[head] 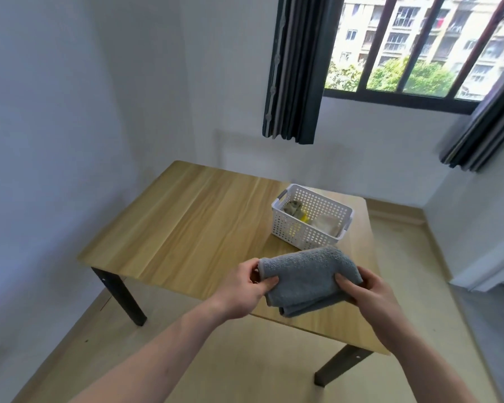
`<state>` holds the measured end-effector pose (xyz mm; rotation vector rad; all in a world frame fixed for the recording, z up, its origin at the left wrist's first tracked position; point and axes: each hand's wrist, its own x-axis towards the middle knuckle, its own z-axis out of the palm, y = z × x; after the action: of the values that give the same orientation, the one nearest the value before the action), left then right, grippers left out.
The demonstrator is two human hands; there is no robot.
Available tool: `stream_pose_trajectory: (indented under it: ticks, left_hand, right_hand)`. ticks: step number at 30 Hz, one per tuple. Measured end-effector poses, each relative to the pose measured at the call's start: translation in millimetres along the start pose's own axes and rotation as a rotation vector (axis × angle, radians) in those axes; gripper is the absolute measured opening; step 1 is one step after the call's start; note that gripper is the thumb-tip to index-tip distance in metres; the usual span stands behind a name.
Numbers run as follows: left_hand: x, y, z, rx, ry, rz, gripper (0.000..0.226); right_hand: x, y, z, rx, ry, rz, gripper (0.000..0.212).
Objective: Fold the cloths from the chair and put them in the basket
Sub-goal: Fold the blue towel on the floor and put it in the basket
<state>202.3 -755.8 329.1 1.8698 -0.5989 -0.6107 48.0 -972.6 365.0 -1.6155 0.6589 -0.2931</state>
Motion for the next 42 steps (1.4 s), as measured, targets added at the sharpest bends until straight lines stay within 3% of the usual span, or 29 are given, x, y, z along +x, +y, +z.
stream_pose_trajectory:
  ticks: [12, 21, 26, 32, 37, 42]
  left_hand:
    - [146.6, 21.3, 85.9, 0.099, 0.083, -0.207, 0.026]
    - [250.5, 45.0, 108.1, 0.211, 0.131, -0.281, 0.033]
    - [330.6, 39.8, 108.1, 0.348, 0.059, -0.33, 0.035]
    - [408.6, 18.6, 122.1, 0.766, 0.001, -0.338, 0.054]
    - [448.2, -1.6, 137.5, 0.988, -0.173, -0.336, 0.051]
    - [469.0, -13.9, 143.8, 1.04, -0.333, -0.385, 0.058]
  right_hand:
    - [193.6, 7.0, -96.6, -0.273, -0.16, -0.001, 0.019]
    - [339.8, -14.2, -111.5, -0.465, -0.24, -0.008, 0.016]
    - [415.8, -14.7, -104.5, -0.586, -0.186, 0.031, 0.025]
    - [481.4, 0.7, -90.3, -0.743, -0.161, 0.043, 0.029]
    - [516.5, 38.1, -79.2, -0.816, -0.165, 0.127, 0.032]
    - [534.9, 67.8, -75.7, -0.901, -0.207, 0.21, 0.043]
